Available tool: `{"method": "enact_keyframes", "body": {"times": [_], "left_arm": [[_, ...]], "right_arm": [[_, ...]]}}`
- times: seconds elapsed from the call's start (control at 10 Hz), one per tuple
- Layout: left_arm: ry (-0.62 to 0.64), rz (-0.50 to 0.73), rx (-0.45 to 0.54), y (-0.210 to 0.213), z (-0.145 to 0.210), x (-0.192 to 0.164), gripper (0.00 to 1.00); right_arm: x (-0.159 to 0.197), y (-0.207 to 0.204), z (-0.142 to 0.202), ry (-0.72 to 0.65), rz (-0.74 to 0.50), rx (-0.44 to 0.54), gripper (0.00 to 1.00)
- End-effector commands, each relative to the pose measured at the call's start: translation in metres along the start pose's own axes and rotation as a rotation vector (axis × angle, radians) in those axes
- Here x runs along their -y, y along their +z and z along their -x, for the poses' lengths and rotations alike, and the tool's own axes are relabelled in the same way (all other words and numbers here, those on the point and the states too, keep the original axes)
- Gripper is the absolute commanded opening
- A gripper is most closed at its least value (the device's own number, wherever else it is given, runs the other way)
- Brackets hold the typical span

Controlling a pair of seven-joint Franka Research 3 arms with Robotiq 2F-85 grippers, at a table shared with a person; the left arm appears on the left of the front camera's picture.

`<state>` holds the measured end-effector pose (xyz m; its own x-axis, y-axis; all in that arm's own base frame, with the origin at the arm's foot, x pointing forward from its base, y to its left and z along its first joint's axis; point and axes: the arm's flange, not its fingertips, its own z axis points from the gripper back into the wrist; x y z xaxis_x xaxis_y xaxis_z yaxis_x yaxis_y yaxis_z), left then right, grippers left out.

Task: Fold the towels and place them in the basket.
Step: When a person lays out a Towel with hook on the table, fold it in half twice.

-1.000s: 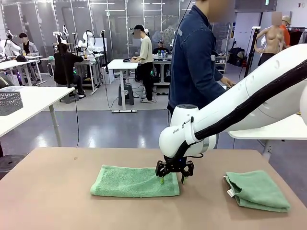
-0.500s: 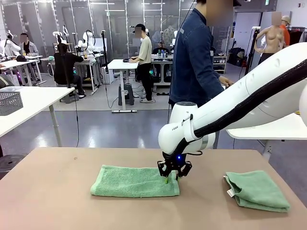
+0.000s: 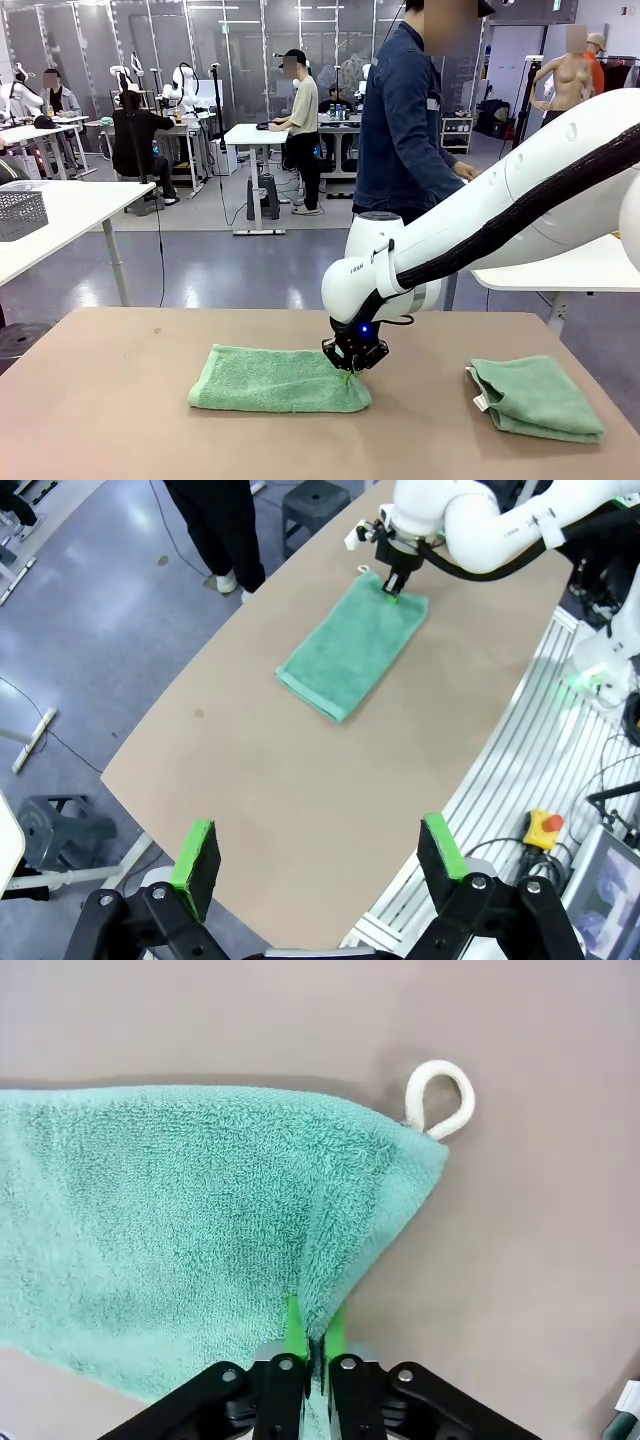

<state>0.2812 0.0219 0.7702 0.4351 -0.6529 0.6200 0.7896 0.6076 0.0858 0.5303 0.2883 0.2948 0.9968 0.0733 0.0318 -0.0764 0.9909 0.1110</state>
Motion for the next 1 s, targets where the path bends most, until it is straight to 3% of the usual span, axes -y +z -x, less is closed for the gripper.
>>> {"method": "enact_keyframes", "body": {"times": [0.0,0.2,0.5,0.7,0.9], "left_arm": [[-0.017,-0.002,-0.006,0.000,0.000,0.001,1.00],[-0.017,-0.002,-0.006,0.000,0.000,0.001,1.00],[-0.017,-0.002,-0.006,0.000,0.000,0.001,1.00],[-0.017,-0.002,-0.006,0.000,0.000,0.001,1.00],[-0.017,-0.002,-0.006,0.000,0.000,0.001,1.00]], "right_arm": [[-0.008,-0.009,0.005,-0.051,0.033,0.000,0.00],[0.004,0.011,0.013,-0.009,0.087,-0.038,0.00],[0.014,0.079,0.025,-0.025,0.194,0.026,0.00],[-0.013,0.116,0.027,0.004,0.225,0.054,0.00],[-0.051,0.127,0.022,0.096,0.160,0.053,0.00]]}}
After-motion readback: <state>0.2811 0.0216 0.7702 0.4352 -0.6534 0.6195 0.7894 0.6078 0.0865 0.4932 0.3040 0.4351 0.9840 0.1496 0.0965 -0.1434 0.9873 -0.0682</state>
